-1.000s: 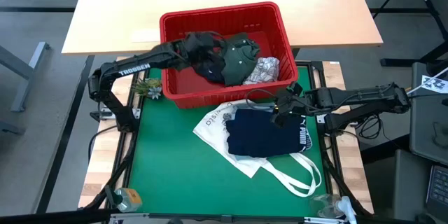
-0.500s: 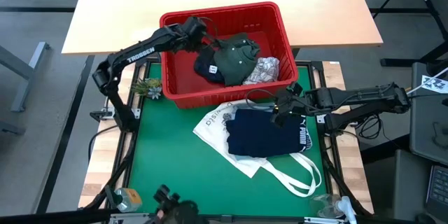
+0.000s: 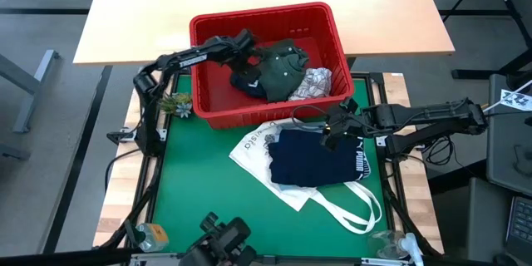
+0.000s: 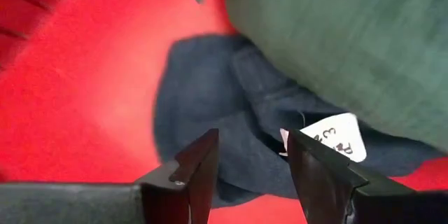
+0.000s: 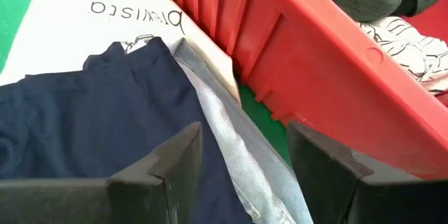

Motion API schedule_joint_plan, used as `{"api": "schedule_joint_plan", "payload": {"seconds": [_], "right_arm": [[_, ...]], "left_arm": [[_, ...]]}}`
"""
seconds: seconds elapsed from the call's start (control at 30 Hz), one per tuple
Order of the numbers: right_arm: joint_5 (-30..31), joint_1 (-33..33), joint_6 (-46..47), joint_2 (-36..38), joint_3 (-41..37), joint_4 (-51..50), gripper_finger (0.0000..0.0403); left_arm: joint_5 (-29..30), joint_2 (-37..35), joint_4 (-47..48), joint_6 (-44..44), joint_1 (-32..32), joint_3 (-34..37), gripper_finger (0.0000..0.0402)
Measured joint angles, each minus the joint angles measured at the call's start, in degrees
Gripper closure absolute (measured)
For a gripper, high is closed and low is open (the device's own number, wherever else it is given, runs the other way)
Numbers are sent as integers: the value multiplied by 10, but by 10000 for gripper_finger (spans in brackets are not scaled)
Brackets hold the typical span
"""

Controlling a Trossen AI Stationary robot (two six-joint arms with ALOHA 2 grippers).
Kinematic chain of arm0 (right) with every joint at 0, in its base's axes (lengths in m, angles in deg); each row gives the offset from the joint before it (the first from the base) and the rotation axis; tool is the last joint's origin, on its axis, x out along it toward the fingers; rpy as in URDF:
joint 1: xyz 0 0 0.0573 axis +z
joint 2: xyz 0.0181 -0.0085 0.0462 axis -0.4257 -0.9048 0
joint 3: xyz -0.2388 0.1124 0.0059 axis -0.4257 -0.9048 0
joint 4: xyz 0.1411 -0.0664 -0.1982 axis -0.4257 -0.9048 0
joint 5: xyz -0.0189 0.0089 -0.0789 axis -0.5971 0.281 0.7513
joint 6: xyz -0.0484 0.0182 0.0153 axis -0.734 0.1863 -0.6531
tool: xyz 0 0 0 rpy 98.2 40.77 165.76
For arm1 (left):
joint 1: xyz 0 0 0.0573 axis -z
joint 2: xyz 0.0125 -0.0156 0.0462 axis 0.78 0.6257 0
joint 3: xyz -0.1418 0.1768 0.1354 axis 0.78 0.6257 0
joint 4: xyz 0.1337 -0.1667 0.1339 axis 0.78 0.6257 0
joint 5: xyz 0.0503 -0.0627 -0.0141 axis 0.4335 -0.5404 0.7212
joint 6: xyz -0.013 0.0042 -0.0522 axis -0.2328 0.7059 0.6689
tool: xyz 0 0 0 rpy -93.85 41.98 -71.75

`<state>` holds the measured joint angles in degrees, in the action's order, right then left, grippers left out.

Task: Fold laundry
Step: Fold the gray shorts

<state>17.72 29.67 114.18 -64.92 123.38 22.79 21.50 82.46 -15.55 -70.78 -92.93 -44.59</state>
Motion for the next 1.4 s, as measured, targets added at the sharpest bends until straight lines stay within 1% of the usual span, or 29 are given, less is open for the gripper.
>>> {"api": "schedule_joint_plan", "payload": {"seconds": [0.1,0.37,0.57,0.73,0.8,0.87,0.97,1.13,1.27,1.4], "right_arm": [[0,0,0,0,0,0,194],[0,0,0,0,0,0,194],[0,0,-1,0,0,0,194],[0,0,-2,0,0,-1,194],[0,0,-2,0,0,-1,194],[0,0,-2,0,0,-1,194],[0,0,-2,0,0,-1,194],[1,0,-2,0,0,-1,194],[1,0,-2,0,0,-2,194],[0,0,-2,0,0,-2,194]], "left_arm": [[-16,32,0,-1,0,0,238],[-16,97,-8,-1,0,0,237],[-10,121,-12,-2,-1,-3,237],[-10,125,-12,-5,-1,-3,241],[-10,125,-12,-5,-1,-2,254],[-10,126,-13,-5,-1,-2,274],[-15,126,-16,-2,-1,-2,316],[-35,125,-18,28,1,-2,388],[-44,123,-17,31,1,-1,392],[-52,103,-14,44,2,1,397]]}}
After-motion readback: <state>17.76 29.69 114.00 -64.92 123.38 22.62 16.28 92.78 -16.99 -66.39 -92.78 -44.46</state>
